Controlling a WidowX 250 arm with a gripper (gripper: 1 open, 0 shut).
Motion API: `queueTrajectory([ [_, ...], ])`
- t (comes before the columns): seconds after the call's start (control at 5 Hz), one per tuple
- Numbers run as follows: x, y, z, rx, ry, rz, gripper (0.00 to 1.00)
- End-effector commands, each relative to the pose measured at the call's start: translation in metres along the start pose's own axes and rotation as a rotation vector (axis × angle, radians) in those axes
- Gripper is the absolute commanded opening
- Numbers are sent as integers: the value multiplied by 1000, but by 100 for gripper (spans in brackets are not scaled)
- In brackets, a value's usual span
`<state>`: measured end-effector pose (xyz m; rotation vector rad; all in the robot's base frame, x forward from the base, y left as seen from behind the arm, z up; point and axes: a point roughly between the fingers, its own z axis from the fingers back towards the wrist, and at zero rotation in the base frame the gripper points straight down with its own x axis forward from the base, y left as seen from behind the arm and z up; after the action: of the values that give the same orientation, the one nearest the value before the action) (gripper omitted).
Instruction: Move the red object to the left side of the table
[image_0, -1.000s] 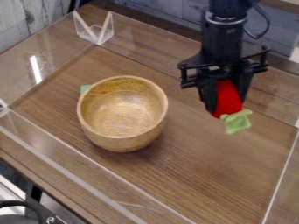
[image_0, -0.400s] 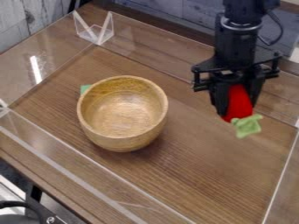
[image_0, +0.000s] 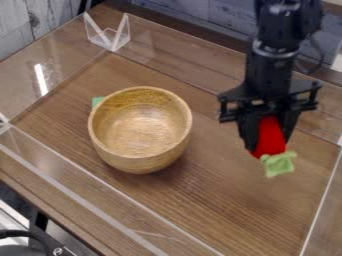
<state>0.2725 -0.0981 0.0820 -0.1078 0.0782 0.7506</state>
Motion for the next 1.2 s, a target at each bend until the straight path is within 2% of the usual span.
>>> queueTrajectory([
  [0.0, 5, 7, 6, -43, -38, 30, 0],
  [0.4, 18, 13, 23, -61, -48, -10, 0],
  [0.8, 21, 34, 21, -90, -64, 114, 0],
  [1.0, 22, 32, 19, -107, -70, 167, 0],
])
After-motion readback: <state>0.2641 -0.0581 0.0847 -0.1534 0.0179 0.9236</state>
